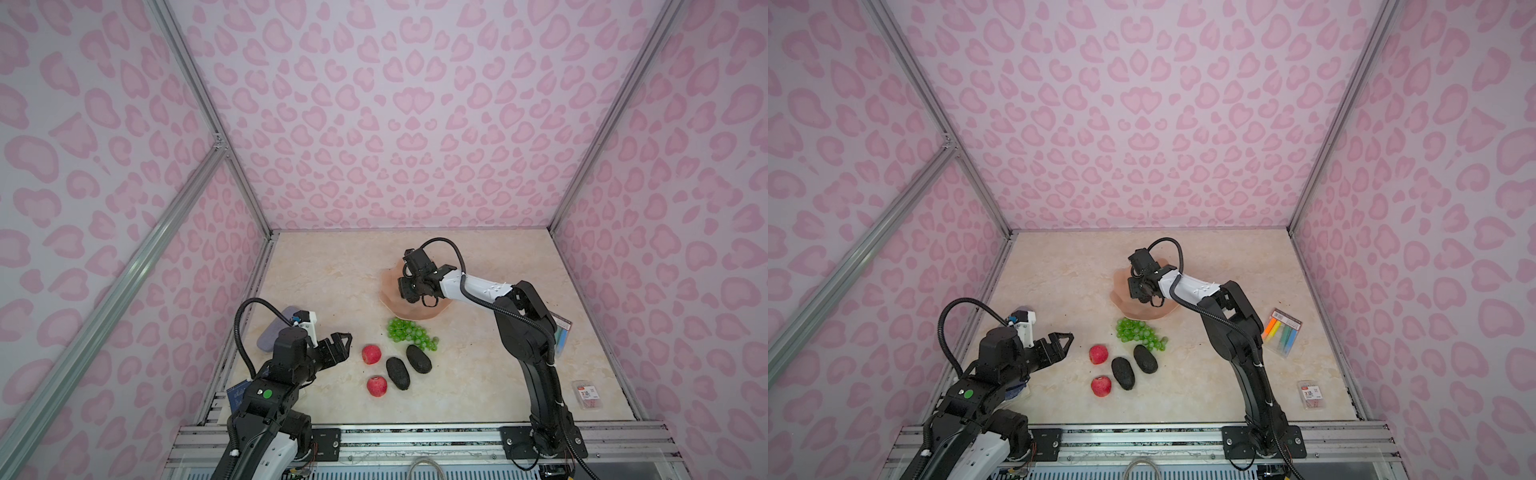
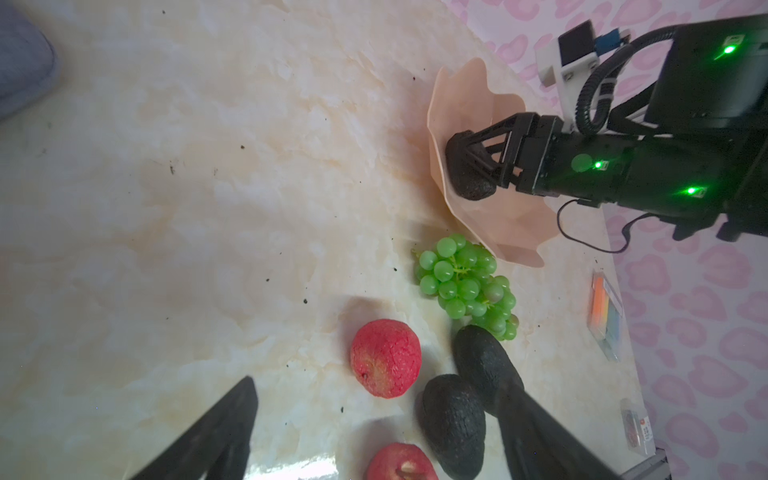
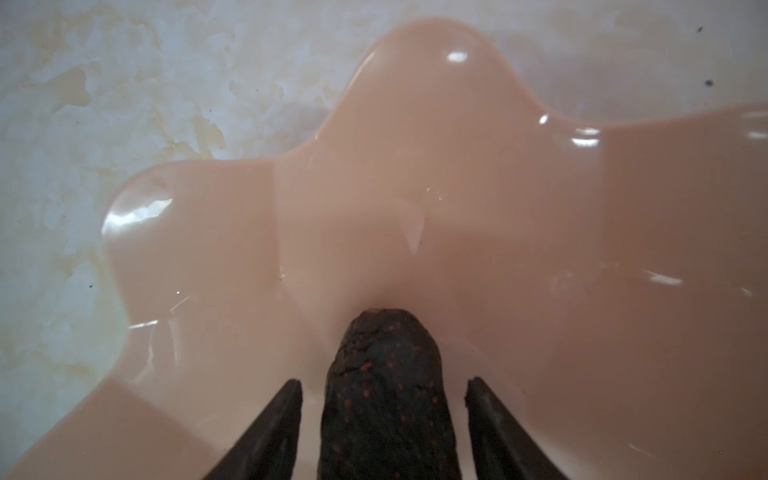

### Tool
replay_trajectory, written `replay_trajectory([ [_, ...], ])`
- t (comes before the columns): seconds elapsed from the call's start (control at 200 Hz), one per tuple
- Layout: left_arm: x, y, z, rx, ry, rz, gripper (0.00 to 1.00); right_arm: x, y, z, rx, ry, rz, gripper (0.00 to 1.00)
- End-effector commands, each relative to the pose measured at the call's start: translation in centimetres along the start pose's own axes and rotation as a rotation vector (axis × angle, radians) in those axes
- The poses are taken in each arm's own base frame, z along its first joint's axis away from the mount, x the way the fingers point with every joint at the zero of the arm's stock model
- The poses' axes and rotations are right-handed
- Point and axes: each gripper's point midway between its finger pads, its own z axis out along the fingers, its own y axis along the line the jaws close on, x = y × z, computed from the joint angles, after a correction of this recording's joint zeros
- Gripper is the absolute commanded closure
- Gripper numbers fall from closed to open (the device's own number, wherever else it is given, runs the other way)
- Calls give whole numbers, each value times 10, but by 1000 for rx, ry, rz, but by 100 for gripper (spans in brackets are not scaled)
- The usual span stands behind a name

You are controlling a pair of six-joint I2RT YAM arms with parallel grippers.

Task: Place and organize the fake fruits in the fruit bowl
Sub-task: 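Carry the avocado into the peach bowl with the right gripper and release, then grasp the red apple beside the grapes with the left gripper while the right gripper withdraws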

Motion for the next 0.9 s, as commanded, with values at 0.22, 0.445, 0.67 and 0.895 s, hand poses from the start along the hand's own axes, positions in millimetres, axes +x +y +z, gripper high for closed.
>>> replay_trajectory([
  [0.22, 20, -16, 25, 55, 65, 40, 11, -35, -23, -85, -25, -178, 83, 20],
  [0.445, 42, -11, 41, 25, 109, 46, 14, -21, -43, -144, -32, -283, 131, 10],
  [0.67, 46, -11, 53, 21, 121, 70, 14, -28, -70, -191, -17, -375, 175, 6],
  [0.895, 54, -13, 71, -4, 169, 104, 17, -42, -74, -229, -35, -486, 173, 3],
])
